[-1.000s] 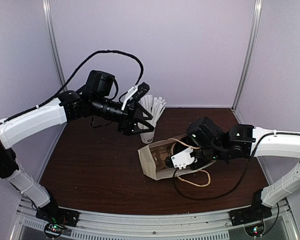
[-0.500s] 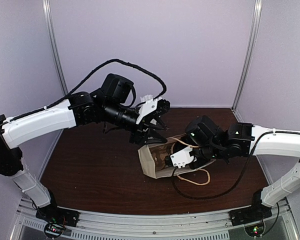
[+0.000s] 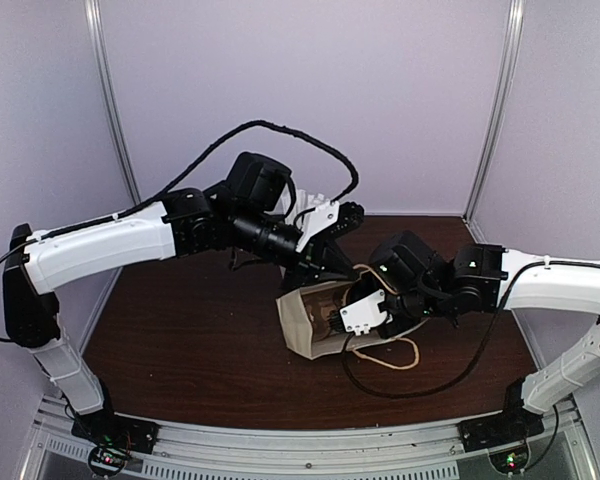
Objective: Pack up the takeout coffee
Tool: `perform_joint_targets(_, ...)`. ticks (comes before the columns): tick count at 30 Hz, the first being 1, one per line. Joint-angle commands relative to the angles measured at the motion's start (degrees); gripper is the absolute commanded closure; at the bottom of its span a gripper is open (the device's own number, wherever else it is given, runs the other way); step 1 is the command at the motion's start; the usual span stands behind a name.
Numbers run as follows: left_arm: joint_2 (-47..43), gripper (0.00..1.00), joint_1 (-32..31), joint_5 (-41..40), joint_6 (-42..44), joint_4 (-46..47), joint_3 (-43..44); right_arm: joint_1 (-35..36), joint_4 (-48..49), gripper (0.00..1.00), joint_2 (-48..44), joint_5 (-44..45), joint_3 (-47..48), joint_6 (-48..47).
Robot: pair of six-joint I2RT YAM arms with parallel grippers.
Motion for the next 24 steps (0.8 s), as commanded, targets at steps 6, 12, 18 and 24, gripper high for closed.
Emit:
perform_joint_targets(6, -0.9, 1.00, 0.2, -7.6, -15.7, 15.1, -4.3, 0.4, -2.6, 0.49, -4.0, 0.2, -1.7, -0.2)
perform_joint_targets(12, -1.2, 1.00, 2.0, -7.2, -27.3, 24.1, -7.9, 1.9, -2.8, 0.49, -5.6, 0.5, -3.0, -0.3)
perform_joint_targets(18, -0.1, 1.00, 3.7, -4.3, -34.8, 30.0, -10.0, 3.2, -3.3, 0.49, -7.1, 1.4, -3.9, -0.6)
perform_joint_targets(24, 0.4, 1.00, 3.8, -1.1, -35.7, 30.0, -9.1, 2.6, -0.3, 0.49, -6.5, 5.3, -4.7, -1.7)
